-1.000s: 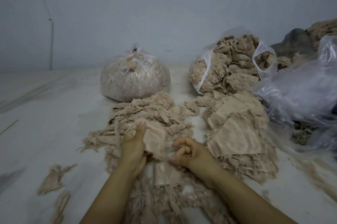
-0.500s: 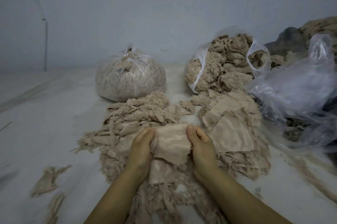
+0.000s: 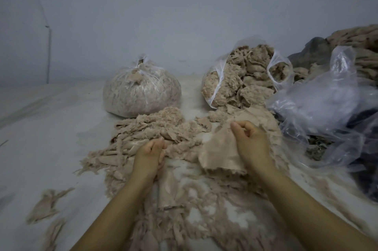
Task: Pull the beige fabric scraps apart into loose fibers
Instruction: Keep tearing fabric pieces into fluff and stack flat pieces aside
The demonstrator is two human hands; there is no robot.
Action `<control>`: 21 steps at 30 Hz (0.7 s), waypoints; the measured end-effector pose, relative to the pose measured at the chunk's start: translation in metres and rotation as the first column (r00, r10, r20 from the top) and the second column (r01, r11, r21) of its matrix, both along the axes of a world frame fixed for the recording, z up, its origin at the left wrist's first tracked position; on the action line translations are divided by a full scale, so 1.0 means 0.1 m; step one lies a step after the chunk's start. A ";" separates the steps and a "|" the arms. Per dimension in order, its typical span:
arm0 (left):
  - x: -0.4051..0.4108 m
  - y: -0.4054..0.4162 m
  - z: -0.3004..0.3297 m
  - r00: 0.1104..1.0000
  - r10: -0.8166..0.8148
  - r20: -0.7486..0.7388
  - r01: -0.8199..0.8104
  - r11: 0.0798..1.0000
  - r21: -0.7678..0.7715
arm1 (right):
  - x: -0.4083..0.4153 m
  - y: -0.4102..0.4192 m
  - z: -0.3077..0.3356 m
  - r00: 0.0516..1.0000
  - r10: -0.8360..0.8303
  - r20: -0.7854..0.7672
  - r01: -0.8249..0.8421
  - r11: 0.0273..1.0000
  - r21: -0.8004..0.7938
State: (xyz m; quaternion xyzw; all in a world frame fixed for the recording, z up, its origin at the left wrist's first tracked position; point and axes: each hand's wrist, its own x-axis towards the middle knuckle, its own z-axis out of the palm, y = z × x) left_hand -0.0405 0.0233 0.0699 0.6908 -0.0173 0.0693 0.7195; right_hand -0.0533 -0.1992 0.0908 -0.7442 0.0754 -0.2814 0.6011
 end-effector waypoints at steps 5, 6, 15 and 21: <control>0.00 0.10 -0.11 0.990 -0.139 0.033 0.071 0.682 0.728 | -0.01 -0.42 0.00 0.974 -0.157 -0.166 0.090 0.931 -0.353; -0.01 0.13 -0.13 0.985 -0.170 -0.025 0.120 0.570 0.813 | -0.03 -0.45 -0.01 0.965 -0.194 -0.176 0.103 0.900 -0.423; -0.06 0.09 -0.09 0.992 -0.102 0.069 0.040 0.799 0.600 | -0.34 0.41 -0.08 0.894 0.342 -0.290 -0.445 0.758 -0.477; -0.14 0.05 0.08 0.990 -0.069 0.122 0.045 0.981 0.190 | -0.34 0.80 -0.23 0.760 0.558 -0.334 -0.603 0.796 -0.042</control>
